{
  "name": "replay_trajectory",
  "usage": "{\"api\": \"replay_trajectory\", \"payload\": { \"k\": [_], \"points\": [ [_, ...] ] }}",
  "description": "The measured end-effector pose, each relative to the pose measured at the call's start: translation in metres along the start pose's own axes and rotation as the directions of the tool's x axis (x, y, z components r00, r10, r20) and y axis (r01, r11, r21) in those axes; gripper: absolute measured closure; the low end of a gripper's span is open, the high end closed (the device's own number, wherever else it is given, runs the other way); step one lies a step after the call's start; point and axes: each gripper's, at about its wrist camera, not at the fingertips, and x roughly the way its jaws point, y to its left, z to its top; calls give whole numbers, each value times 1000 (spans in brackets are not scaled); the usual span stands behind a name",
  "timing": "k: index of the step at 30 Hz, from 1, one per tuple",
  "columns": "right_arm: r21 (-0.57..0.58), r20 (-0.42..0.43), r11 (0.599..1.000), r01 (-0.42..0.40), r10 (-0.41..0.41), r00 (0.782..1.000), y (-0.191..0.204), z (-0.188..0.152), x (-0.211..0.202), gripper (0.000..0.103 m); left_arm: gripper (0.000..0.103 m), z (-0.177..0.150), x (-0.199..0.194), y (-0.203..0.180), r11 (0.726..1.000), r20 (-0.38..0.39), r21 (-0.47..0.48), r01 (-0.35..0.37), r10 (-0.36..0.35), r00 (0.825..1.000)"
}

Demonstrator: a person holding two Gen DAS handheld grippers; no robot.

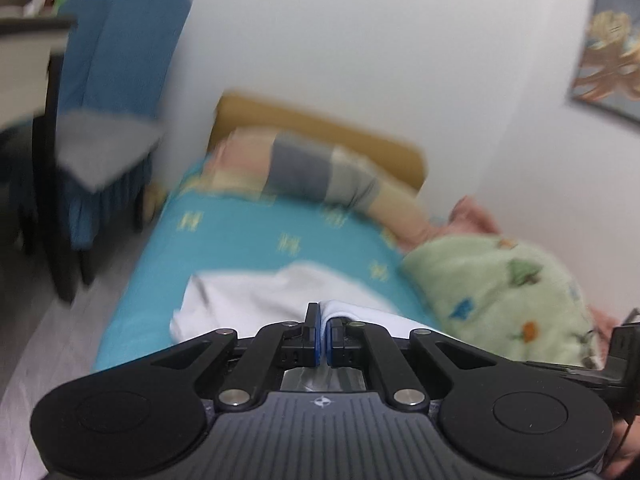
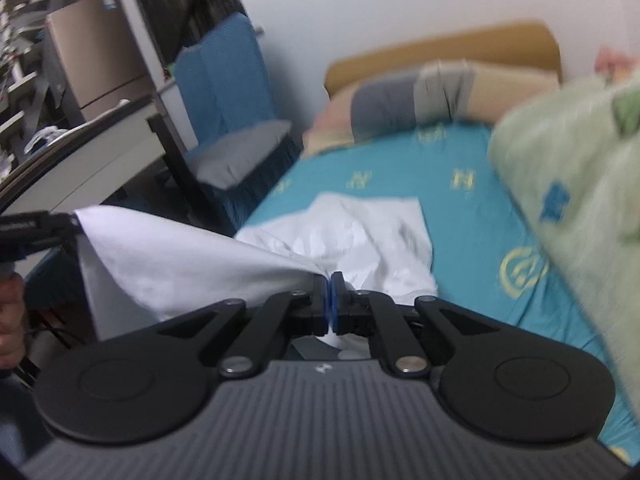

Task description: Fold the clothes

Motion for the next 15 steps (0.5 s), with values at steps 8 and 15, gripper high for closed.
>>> {"api": "replay_trajectory", "payload": {
  "k": [8,15],
  "points": [
    [199,-136,979,31,-4,991,-48,-8,87,96,100,12,123,27,991,-172,43,-129,134,976],
    [373,-85,927,28,4,996,-77,-7,106,56,94,11,181,42,991,-194,-9,-137,133,972]
  ]
}}
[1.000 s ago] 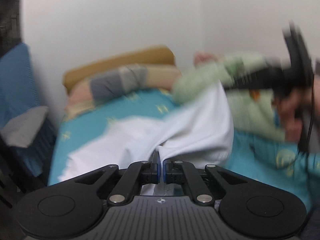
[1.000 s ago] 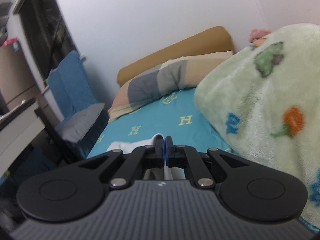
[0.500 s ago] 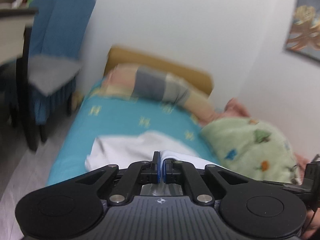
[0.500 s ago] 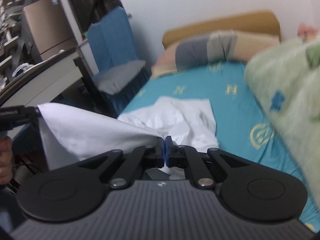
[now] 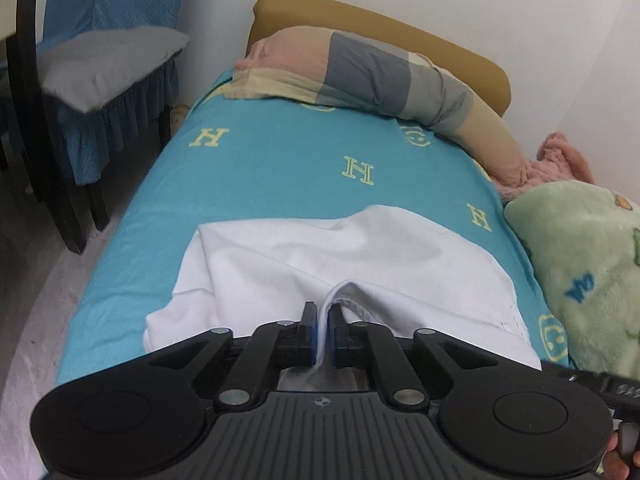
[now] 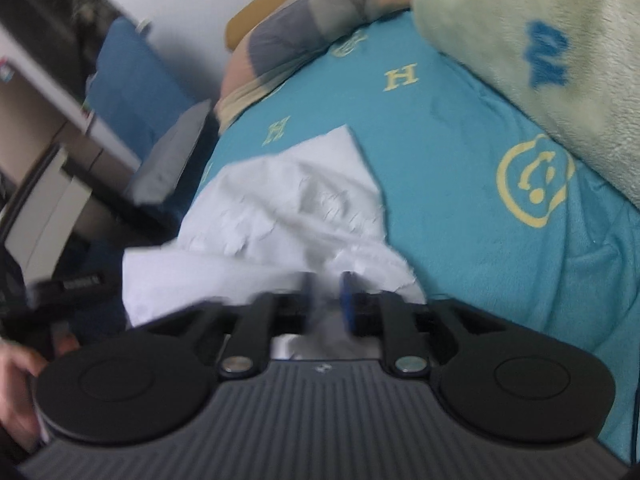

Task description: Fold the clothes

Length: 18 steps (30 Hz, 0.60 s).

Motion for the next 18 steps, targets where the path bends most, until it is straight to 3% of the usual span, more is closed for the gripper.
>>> {"api": "replay_trajectory", "payload": {
  "k": [1,2,5,6,12,15,18],
  "points": [
    [20,11,1000,-22,22,1000,-2,2,-1,43,93,1,-1,1,1000,3,0,5,-5,1000],
    [32,25,999,-38,38,999,-3,3,-3,39,85,2,-4,1,1000,10,3,7,-7,1000],
    [21,69,1000,-17,16,997,0,7,-9,37,50,2,-19,-1,1000,24,20,1,-1,1000],
    [14,84,1000,-1,0,996,1,7,-11,35,45,1,-24,-5,999,24,44,-1,0,1000],
    [-28,150,995,100,-94,984,8,4,-25,35,25,-21,-68,-36,965,89,248,-82,62,994],
    [-57,170,990,128,-117,978,14,-3,-33,35,22,-33,-90,-49,935,148,332,-125,79,986],
    [-82,182,987,135,-119,976,22,-12,-43,35,20,-42,-108,-60,927,191,348,-141,78,979]
  ]
}}
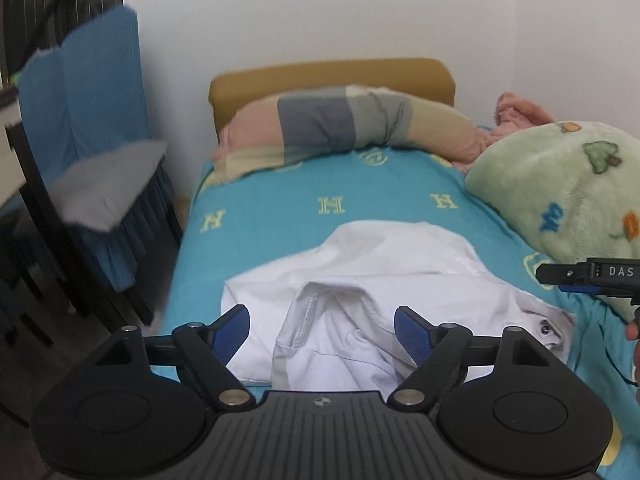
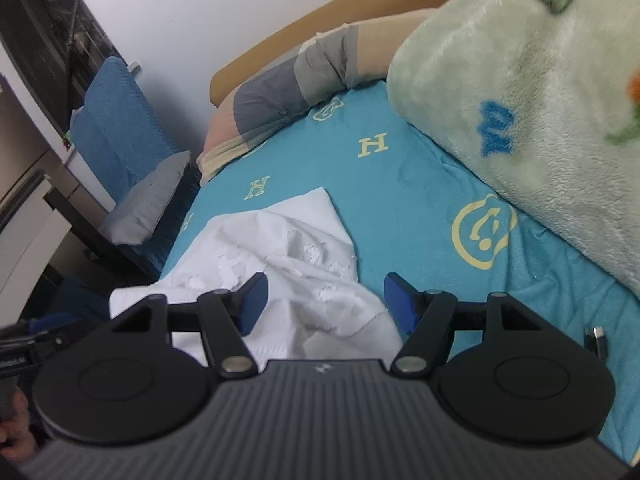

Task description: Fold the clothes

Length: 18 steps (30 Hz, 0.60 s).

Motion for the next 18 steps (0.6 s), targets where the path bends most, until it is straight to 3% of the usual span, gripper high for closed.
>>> {"api": "replay_trajectory", "payload": {
  "k": [7,10,13,18],
  "points": [
    [-60,36,998,17,-15,999,16,-11,-43,35,13,-10,-26,-41,999,73,15,33,-34,997],
    [-71,41,996,52,-49,998,17,-14,-56,36,13,-21,-28,-70,992,71,108,73,-81,994],
    [-74,55,995,73,-69,996,17,-13,-66,36,12,-34,-29,-99,966,75,242,85,-106,992],
    [-48,75,996,73,-69,995,14,-11,-72,35,10,-50,-16,-124,931,85,362,31,-66,994]
  ]
}}
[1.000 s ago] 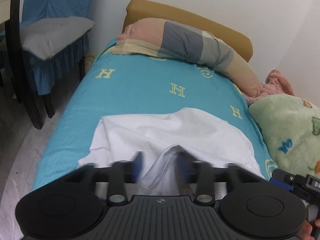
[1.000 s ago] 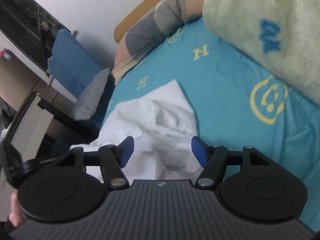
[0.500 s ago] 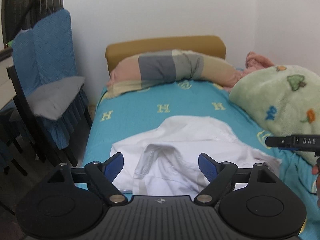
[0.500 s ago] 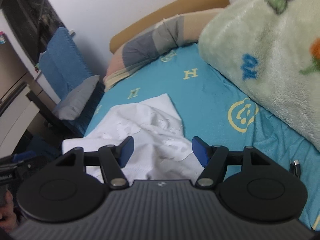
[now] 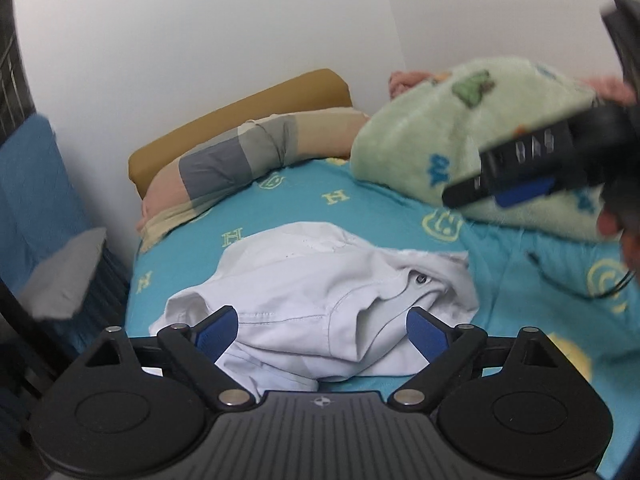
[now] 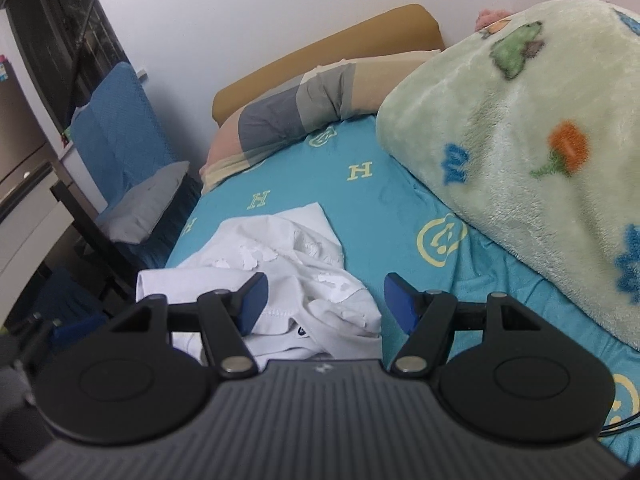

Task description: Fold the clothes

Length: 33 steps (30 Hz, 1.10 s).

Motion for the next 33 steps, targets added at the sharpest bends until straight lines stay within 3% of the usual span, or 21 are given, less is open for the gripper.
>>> {"api": "replay_trajectory", "payload": {
  "k": [6,10,15,20,23,28,31,33],
  "points": [
    [51,-2,999,19,-19,1000,-7,0,3,35,8,-7,24,-13,995,-12,90,-44,45,999],
    [68,-11,997,35,-34,999,-12,-2,6,35,8,-12,35,-27,987,20,147,-65,62,998],
    [77,-14,997,25,-24,1000,-11,-2,8,35,8,-17,55,-35,963,23,212,-164,163,986],
    [60,-33,998,24,-22,999,-7,-6,16,35,7,-16,67,-18,927,27,180,-328,329,944],
    [26,-32,1000,11,-10,999,-2,-10,19,35,7,-9,62,-7,904,74,130,-407,401,913],
    [-53,-12,997,-47,46,999,13,-14,21,35,7,10,41,10,890,150,2,-456,451,880],
    [-158,-9,982,-100,99,995,33,-20,21,35,7,16,28,14,878,197,-42,-478,476,857],
    [-243,-8,963,-114,116,993,50,-25,25,36,7,19,21,15,874,207,-63,-481,483,851]
  ]
}}
